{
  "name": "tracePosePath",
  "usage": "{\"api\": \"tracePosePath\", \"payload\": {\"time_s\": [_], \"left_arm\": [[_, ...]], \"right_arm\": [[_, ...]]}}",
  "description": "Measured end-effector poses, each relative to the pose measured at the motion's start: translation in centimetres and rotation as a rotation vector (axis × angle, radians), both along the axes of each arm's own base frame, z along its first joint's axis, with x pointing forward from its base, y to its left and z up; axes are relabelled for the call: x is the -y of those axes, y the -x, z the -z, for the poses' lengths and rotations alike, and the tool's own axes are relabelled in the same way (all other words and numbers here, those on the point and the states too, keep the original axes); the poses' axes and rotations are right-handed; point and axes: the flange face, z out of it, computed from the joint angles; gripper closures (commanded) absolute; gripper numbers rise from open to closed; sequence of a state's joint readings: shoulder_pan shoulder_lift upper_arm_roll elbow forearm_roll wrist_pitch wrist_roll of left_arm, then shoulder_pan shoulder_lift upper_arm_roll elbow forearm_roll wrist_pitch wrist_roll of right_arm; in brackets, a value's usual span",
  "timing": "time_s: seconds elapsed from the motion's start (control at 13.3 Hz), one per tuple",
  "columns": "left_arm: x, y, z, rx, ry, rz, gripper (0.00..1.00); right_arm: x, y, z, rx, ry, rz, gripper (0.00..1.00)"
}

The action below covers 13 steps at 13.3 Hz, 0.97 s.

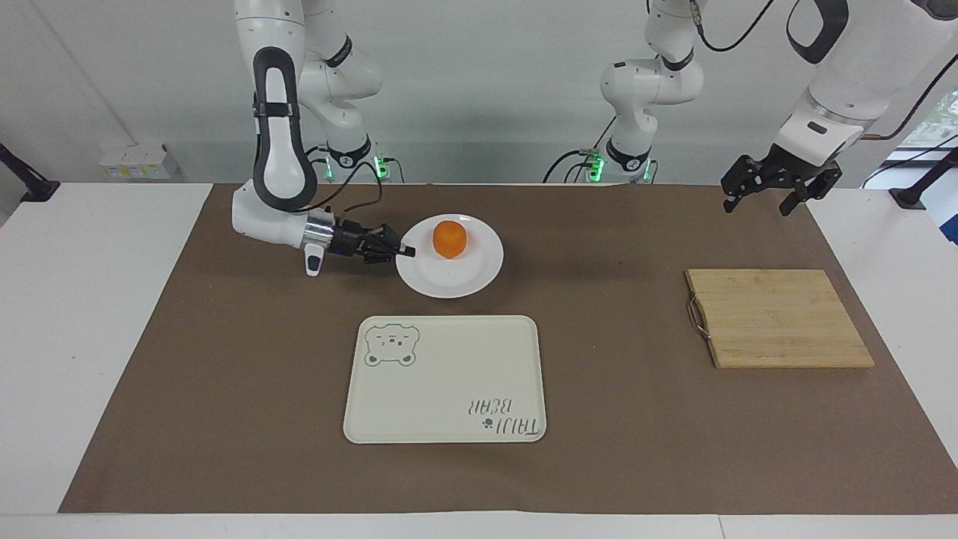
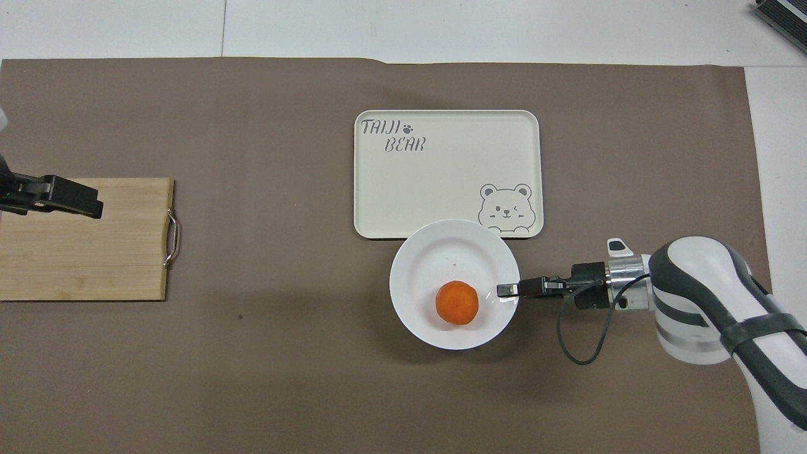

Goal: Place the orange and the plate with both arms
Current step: 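Slide the plate with the right gripper onto the bear tray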

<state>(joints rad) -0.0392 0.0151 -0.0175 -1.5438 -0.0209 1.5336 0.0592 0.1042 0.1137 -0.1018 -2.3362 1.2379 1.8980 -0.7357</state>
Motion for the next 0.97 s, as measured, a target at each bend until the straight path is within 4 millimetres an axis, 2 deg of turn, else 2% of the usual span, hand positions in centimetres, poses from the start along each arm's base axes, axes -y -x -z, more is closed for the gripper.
{"api": "tracePosePath", "payload": {"time_s": [0.3,0.82,0.97], "left_arm": [[0.0,0.0,0.0,0.0,0.0,0.0,0.0],[0.0,0.0,0.0,0.0,0.0,0.0,0.0],[0.0,0.0,0.0,0.0,0.0,0.0,0.0]], "right_arm": [[-0.3,-5.6,-1.4,-0.035,0.012,0.051,1.0],[-0.5,-14.1,-4.9,-0.054,0.043,0.171,1.0],[-1.2,-15.8,-4.4,-0.075,0.055,0.193,1.0]]}}
